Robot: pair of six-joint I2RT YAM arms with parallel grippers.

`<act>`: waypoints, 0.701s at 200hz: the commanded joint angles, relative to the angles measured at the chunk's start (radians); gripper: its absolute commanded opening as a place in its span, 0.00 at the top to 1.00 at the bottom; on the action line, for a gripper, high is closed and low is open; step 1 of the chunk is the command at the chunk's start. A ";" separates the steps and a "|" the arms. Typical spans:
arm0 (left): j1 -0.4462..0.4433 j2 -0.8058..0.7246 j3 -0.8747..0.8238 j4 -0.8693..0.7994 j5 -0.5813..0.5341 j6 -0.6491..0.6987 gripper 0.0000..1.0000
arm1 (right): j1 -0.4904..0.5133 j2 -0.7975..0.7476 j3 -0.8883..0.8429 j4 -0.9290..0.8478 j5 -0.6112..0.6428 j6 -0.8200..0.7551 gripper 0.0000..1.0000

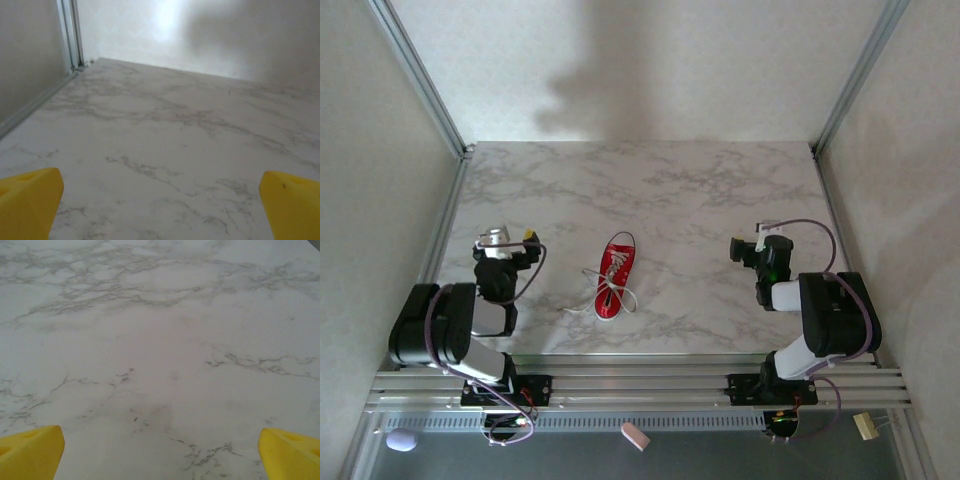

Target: Tie the shoes

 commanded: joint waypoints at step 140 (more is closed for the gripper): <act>-0.004 0.014 0.066 -0.005 -0.021 -0.031 0.00 | 0.007 0.002 0.030 0.064 -0.017 0.013 0.01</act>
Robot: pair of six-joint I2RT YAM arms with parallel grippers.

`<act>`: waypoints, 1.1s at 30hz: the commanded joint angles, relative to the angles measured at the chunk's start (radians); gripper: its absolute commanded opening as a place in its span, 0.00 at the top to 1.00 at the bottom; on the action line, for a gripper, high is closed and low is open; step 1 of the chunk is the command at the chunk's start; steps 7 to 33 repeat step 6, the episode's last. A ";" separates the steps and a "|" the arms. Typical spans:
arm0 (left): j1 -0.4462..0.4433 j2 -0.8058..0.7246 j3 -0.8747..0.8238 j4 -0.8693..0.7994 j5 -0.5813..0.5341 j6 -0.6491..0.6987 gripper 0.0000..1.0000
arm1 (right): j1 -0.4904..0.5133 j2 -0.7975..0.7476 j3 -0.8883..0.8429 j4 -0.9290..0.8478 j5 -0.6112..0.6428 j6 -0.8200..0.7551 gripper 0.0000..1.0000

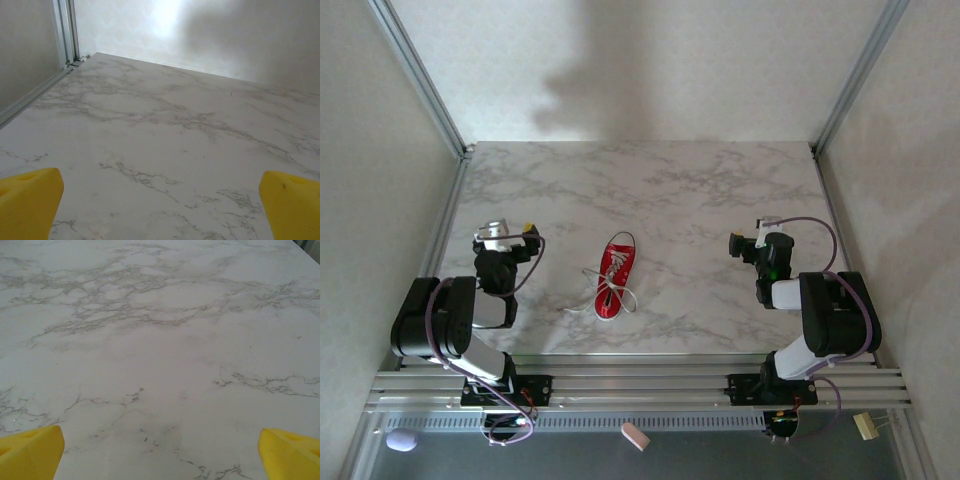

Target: Tie the shoes

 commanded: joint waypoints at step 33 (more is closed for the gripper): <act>-0.012 -0.001 0.011 0.010 -0.036 -0.014 0.00 | 0.007 0.002 0.017 0.036 0.004 0.006 0.01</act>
